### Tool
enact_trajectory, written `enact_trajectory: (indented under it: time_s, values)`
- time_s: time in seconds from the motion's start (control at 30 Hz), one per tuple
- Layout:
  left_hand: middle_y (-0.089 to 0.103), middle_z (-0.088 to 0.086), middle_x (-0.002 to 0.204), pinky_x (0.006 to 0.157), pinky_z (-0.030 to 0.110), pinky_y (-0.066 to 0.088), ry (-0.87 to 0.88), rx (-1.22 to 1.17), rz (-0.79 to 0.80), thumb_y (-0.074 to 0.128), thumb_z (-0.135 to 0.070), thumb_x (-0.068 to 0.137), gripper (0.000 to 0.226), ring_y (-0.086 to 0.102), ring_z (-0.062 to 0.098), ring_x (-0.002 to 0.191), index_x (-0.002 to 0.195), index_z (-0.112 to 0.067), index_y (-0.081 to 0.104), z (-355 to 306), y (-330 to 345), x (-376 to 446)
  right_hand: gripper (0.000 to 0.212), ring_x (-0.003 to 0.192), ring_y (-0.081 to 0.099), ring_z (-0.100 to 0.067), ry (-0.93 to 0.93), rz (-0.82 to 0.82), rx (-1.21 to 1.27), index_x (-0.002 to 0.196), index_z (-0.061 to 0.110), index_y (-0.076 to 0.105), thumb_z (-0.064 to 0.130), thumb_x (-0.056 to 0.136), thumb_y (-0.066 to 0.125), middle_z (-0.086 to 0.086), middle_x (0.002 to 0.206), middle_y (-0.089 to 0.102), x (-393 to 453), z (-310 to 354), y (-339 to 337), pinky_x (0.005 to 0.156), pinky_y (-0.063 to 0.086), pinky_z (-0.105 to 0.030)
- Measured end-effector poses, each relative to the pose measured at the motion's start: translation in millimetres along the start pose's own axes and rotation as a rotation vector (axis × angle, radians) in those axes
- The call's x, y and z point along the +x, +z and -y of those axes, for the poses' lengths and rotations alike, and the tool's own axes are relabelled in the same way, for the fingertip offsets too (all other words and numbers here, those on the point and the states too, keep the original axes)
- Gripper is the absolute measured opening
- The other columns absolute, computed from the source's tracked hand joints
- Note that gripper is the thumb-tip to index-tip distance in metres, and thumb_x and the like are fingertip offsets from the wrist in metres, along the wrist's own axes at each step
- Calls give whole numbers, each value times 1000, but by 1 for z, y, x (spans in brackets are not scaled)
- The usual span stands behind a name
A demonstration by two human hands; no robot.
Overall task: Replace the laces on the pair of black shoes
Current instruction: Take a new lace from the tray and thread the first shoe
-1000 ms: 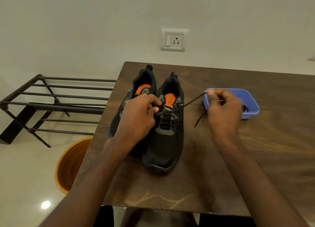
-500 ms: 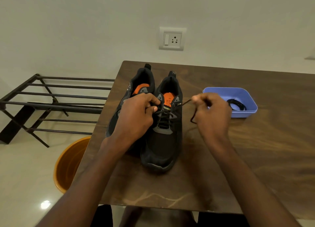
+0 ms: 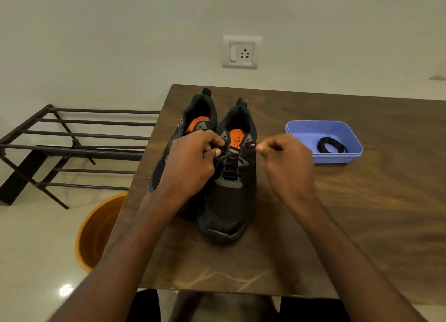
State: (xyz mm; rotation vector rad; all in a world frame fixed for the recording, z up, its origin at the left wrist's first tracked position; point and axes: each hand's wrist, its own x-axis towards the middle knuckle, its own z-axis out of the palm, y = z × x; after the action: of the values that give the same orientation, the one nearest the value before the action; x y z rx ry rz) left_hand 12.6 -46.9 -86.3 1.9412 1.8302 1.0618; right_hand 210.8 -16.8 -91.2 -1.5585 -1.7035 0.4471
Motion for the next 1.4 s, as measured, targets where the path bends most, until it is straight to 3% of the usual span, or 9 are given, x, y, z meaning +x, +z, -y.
enact_trajectory:
  time_s: [0.17,0.27,0.4,0.5,0.67,0.9,1.13,1.3,1.4]
  values:
    - [59,-17,77,77,6,46,19,3,-9,68,-5,96,22,59,-7,77,111,-19,74,1,0,0,3,103,60,-20,102,-354,26,101,26,65,26,98,66,4,113,61,8,-11,-25,93,49,-50]
    - [60,-17,78,75,2,44,14,1,-7,67,-5,96,23,59,-9,79,112,-20,73,1,0,0,23,116,54,-17,-73,-173,-177,114,29,66,41,95,68,3,125,57,1,-1,-15,103,41,-56]
    - [60,-17,79,75,6,47,28,8,-3,67,-5,96,23,60,-6,79,113,-20,73,0,-1,0,13,107,54,-8,-124,124,-212,89,38,66,49,91,71,12,113,59,-6,11,5,108,37,-55]
    - [62,-15,79,80,12,49,38,11,-11,67,-6,96,22,60,-2,77,113,-18,73,0,-1,0,23,87,55,-7,-45,40,-83,74,37,60,36,94,73,13,93,60,-3,6,0,93,49,-53]
    - [60,-15,76,75,4,43,24,9,-13,68,-7,96,20,59,-3,76,113,-16,73,-1,-1,1,11,103,62,-17,11,-196,-89,104,24,72,32,95,72,2,113,66,7,-11,-23,99,47,-57]
    - [65,-11,82,78,24,53,31,34,-1,72,-14,95,7,60,3,75,100,-17,76,-5,-2,0,9,89,63,-5,-161,151,-98,93,30,71,39,92,73,15,93,68,-4,2,5,88,55,-47]
    - [68,-2,100,87,33,55,86,82,55,66,-9,97,14,62,13,92,107,-15,74,-6,0,1,13,77,63,-5,-9,73,-58,85,25,69,27,98,69,15,78,67,2,-8,3,79,56,-44]
    - [64,-5,97,86,33,56,105,80,11,66,-17,98,12,60,10,88,108,-16,73,-6,-2,-3,10,76,68,-2,-20,137,128,95,26,67,17,100,66,9,77,69,0,2,-5,65,53,-14]
    - [56,-5,104,82,29,51,174,145,-125,64,-28,99,15,54,9,91,108,-18,71,-8,-5,-2,6,75,72,-9,-50,232,363,101,19,71,15,99,67,1,78,74,-6,18,-15,69,57,-20]
